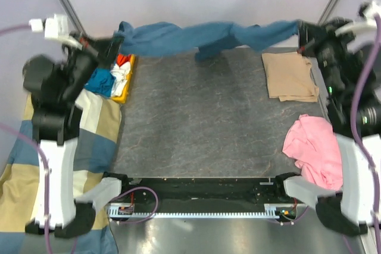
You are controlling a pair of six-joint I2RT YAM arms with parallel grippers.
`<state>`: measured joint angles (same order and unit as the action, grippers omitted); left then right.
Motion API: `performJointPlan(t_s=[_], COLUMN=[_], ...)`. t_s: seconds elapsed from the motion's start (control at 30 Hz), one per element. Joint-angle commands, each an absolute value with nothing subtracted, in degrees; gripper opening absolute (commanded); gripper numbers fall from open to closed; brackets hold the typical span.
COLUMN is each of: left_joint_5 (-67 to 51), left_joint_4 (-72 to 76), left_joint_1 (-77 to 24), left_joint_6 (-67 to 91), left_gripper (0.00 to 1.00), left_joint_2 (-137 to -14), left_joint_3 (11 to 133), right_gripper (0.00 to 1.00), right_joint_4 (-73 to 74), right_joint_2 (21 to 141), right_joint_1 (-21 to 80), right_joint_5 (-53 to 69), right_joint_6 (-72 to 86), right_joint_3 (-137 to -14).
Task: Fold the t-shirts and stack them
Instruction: Flatten the tshirt out
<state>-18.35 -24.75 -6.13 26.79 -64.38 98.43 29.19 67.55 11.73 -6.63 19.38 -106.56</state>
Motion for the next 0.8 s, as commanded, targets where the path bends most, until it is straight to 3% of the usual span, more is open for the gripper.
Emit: performJointPlan(t_s=[0.0,0.13,0.3,0.43,0.77], left_joint_5=[-17.4,-16.79,-12.23,-10.47,-3.26], left_joint_4=[-26.72,-22.95,-19.16,-19.15,-24.78], left_joint_1=[-6.06,-6.15,-6.15,-6.33,-6.24], left_joint_6=[22.94,25.3,27.77,31.72,33.13], left_gripper=[0.02,0.02,0.02,0.02,0.02], left_joint_2=[-57.32,-50.81,-49.74,-51.76,-52.47], left_joint_3=[76.68,53.95,37.91,35.16,36.3], right_gripper=[0.0,0.0,0.0,0.0,0.0], right_joint_4=[31.9,32.25,34.27,36.2,41.92], right_joint_2=[62.33,52.59,45.19,42.19,41.31], right_joint_1=[11.52,11.87,11.95,12.04,12.04], right_joint_5=[-0.18,2.99,4.39,4.83,4.49], right_joint_6=[22.49,24.43,25.93,27.42,27.86], right_joint_3=[-87.4,-70.0,-51.17,-44.13,-44.38])
